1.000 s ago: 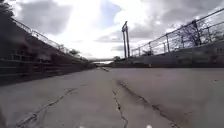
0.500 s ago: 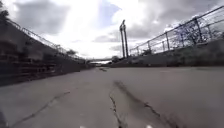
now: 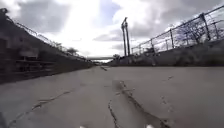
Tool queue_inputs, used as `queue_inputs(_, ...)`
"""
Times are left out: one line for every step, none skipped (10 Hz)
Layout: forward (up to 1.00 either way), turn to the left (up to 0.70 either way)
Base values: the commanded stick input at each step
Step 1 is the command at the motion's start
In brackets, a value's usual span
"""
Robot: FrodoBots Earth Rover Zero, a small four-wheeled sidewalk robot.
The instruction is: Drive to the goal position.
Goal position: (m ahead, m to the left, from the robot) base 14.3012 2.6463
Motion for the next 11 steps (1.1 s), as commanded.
queue_inputs(1.0,0.27)
queue_inputs(1.0,0.27)
queue_inputs(1.0,0.27)
queue_inputs(1.0,0.27)
queue_inputs(1.0,0.27)
queue_inputs(1.0,0.27)
queue_inputs(1.0,0.27)
queue_inputs(1.0,0.27)
queue_inputs(1.0,0.26)
queue_inputs(1.0,0.18)
queue_inputs(1.0,0.1)
